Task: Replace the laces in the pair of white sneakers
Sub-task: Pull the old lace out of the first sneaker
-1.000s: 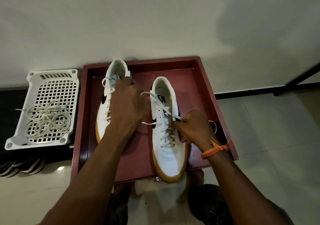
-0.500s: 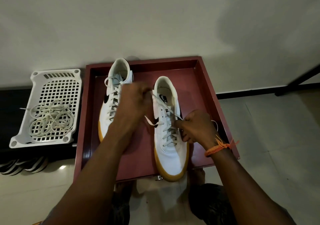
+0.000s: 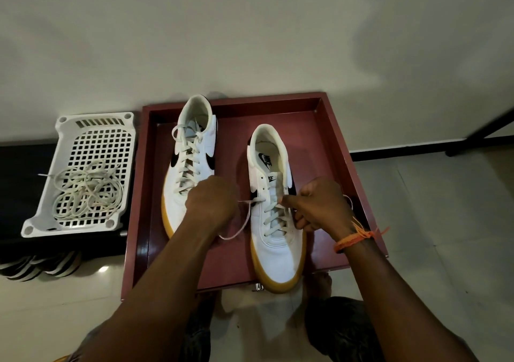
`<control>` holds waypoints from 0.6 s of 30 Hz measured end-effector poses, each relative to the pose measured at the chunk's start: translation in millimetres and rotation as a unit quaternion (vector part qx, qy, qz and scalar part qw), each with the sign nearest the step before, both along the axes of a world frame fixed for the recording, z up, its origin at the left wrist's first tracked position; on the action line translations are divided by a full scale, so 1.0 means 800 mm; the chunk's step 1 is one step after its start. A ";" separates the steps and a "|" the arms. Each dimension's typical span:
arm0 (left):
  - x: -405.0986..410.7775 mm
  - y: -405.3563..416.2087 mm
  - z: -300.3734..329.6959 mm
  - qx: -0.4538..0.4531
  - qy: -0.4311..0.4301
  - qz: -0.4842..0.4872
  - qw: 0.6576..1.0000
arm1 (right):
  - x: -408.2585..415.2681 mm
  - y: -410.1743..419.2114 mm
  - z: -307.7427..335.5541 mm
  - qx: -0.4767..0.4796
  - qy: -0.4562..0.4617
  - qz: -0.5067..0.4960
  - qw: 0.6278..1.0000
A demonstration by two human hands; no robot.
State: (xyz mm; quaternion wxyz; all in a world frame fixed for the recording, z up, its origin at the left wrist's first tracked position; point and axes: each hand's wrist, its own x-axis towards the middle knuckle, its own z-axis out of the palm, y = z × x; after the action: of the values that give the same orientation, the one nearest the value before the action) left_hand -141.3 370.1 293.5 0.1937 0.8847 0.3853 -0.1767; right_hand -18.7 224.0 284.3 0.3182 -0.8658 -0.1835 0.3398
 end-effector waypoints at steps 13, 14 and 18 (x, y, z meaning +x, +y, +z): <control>0.040 -0.029 -0.009 -0.032 -0.188 -0.146 0.971 | 0.036 -0.010 -0.003 0.132 -0.254 0.181 0.941; 0.042 -0.032 -0.014 -0.035 -0.196 -0.130 0.971 | 0.031 -0.006 -0.006 0.125 -0.258 0.226 0.931; 0.046 -0.030 -0.010 -0.074 -0.204 -0.067 0.974 | 0.023 0.000 -0.010 0.120 -0.268 0.269 0.917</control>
State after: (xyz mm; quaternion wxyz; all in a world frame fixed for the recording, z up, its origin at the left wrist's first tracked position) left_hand -104.1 346.3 285.5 0.3209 0.9091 0.2636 -0.0325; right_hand -0.2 224.0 276.4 0.2553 -0.7977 -0.5273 0.1433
